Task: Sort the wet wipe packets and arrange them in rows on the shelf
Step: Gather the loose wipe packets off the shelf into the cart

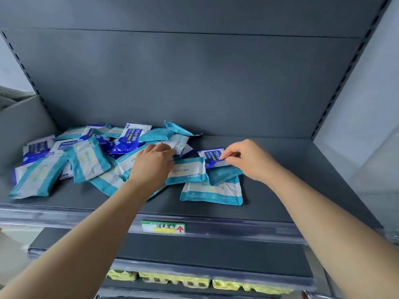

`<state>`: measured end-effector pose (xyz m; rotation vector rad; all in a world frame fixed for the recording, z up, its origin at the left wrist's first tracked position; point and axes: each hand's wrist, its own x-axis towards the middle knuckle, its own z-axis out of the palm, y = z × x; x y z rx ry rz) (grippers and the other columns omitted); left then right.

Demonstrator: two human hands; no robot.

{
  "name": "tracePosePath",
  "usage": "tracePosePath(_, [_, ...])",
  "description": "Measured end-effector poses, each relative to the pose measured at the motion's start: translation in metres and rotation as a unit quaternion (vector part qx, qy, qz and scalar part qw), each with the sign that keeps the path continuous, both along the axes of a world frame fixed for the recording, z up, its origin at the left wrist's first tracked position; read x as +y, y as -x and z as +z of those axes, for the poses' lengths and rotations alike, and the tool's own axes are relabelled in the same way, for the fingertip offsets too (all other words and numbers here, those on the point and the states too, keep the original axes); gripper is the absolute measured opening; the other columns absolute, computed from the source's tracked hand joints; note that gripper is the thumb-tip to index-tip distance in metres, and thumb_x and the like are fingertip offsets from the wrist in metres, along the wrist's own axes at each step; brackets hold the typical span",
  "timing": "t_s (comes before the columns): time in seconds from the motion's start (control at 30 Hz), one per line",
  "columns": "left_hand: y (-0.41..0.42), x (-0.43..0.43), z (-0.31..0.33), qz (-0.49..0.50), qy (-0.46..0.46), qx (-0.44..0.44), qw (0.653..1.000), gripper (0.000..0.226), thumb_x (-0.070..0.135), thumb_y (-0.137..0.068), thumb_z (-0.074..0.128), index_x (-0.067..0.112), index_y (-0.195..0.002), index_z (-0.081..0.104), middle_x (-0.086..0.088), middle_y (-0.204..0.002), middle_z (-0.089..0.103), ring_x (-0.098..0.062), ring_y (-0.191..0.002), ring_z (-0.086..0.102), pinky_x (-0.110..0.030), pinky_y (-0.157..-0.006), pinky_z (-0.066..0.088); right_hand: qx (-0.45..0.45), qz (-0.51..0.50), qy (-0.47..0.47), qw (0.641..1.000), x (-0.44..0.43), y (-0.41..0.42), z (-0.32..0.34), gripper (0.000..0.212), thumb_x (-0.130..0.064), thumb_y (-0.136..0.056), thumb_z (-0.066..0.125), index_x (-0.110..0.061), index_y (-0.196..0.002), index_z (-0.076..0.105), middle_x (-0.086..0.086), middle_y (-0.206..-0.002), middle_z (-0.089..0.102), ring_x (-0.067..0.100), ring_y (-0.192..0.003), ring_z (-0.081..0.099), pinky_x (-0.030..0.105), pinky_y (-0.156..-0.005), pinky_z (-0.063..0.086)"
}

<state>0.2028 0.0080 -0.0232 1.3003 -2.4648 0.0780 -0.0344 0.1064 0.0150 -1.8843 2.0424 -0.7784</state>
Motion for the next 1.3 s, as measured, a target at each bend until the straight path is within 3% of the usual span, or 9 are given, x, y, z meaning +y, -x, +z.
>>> tracePosePath(0.1, [0.003,-0.008,0.001,0.009,0.055,-0.033,0.998,0.022,0.009,-0.086,0.06,0.02,-0.102,0.07,0.003,-0.109,0.067,-0.027,-0.101,0.054,-0.039,-0.085,0.044,-0.018,0.005,-0.018,1.0,0.017,-0.009,-0.005,0.016,-0.014,-0.087,0.062,-0.025,-0.09,0.072,-0.011,-0.085,0.064,0.002,-0.066,0.051,0.014,-0.061,0.036])
tracePosePath(0.17, [0.003,-0.009,0.006,-0.015,0.086,0.044,0.995,0.016,0.012,-0.087,0.059,0.016,-0.094,0.073,0.0,-0.095,0.071,-0.029,-0.096,0.058,-0.038,-0.085,0.04,-0.039,0.02,-0.064,0.997,0.028,-0.014,-0.01,0.016,-0.023,-0.083,0.07,-0.029,-0.098,0.068,-0.01,-0.109,0.056,0.002,-0.09,0.052,0.017,-0.079,0.036])
tracePosePath(0.33, [0.005,0.022,0.009,-0.182,0.084,0.084,0.976,0.018,0.025,-0.086,0.054,0.015,-0.092,0.068,0.004,-0.09,0.073,-0.02,-0.084,0.066,-0.035,-0.101,0.035,-0.006,0.048,-0.137,0.989,0.044,-0.022,-0.019,0.075,-0.039,-0.061,0.086,-0.039,-0.125,0.047,-0.025,-0.139,0.025,-0.003,-0.124,0.032,0.022,-0.098,0.033])
tracePosePath(0.57, [-0.002,0.037,0.016,-0.128,-0.15,0.23,0.953,0.018,0.03,-0.093,0.058,0.019,-0.104,0.065,0.006,-0.099,0.069,-0.006,-0.077,0.064,-0.027,-0.073,0.051,-0.008,-0.009,-0.038,0.999,0.035,-0.007,-0.027,0.037,-0.016,-0.077,0.078,-0.022,-0.11,0.064,-0.007,-0.13,0.051,0.006,-0.106,0.049,0.012,-0.08,0.035])
tracePosePath(0.7, [0.006,0.022,0.018,-0.006,-0.177,0.081,0.981,0.061,0.049,-0.084,0.064,0.024,-0.137,0.048,-0.005,-0.134,0.043,-0.022,-0.102,0.057,-0.032,-0.091,0.045,-0.026,-0.044,-0.047,0.998,0.03,0.004,-0.032,0.026,-0.014,-0.079,0.073,-0.026,-0.101,0.067,-0.006,-0.118,0.058,0.011,-0.098,0.055,0.032,-0.09,0.048])
tracePosePath(0.83, [0.016,0.019,0.027,0.031,-0.231,0.024,0.972,0.059,0.057,-0.079,0.065,0.026,-0.127,0.049,-0.001,-0.101,0.056,-0.023,-0.089,0.056,-0.032,-0.075,0.045,-0.139,-0.098,-0.105,0.98,0.028,0.004,-0.026,0.019,-0.018,-0.085,0.06,-0.013,-0.101,0.069,0.007,-0.1,0.066,0.026,-0.07,0.056,0.021,-0.064,0.041])
tracePosePath(0.93, [0.025,0.015,0.034,0.042,-0.253,0.033,0.966,0.065,0.047,-0.074,0.076,0.017,-0.123,0.045,0.001,-0.093,0.055,-0.02,-0.082,0.05,-0.031,-0.068,0.038,-0.236,-0.152,-0.098,0.955,0.02,0.005,-0.023,0.018,-0.024,-0.081,0.065,-0.01,-0.09,0.071,0.01,-0.079,0.06,0.024,-0.066,0.046,0.029,-0.064,0.036])
tracePosePath(1.03, [0.031,0.01,0.036,0.058,-0.277,0.024,0.959,0.088,0.048,-0.066,0.082,0.011,-0.132,0.035,-0.006,-0.114,0.055,-0.026,-0.096,0.052,-0.034,-0.077,0.042,-0.278,-0.168,-0.072,0.943,0.011,-0.001,-0.023,0.007,-0.017,-0.077,0.07,-0.017,-0.084,0.069,0.011,-0.089,0.069,0.022,-0.071,0.057,0.038,-0.07,0.054])
tracePosePath(1.3, [0.038,0.002,0.03,0.051,-0.323,0.013,0.945,0.095,0.058,-0.06,0.081,0.014,-0.133,0.04,-0.002,-0.127,0.052,-0.021,-0.103,0.052,-0.036,-0.084,0.048,-0.322,-0.142,-0.043,0.935,0.0,-0.003,-0.017,0.007,-0.019,-0.085,0.064,-0.023,-0.091,0.063,0.004,-0.109,0.068,0.019,-0.074,0.061,0.031,-0.064,0.048])
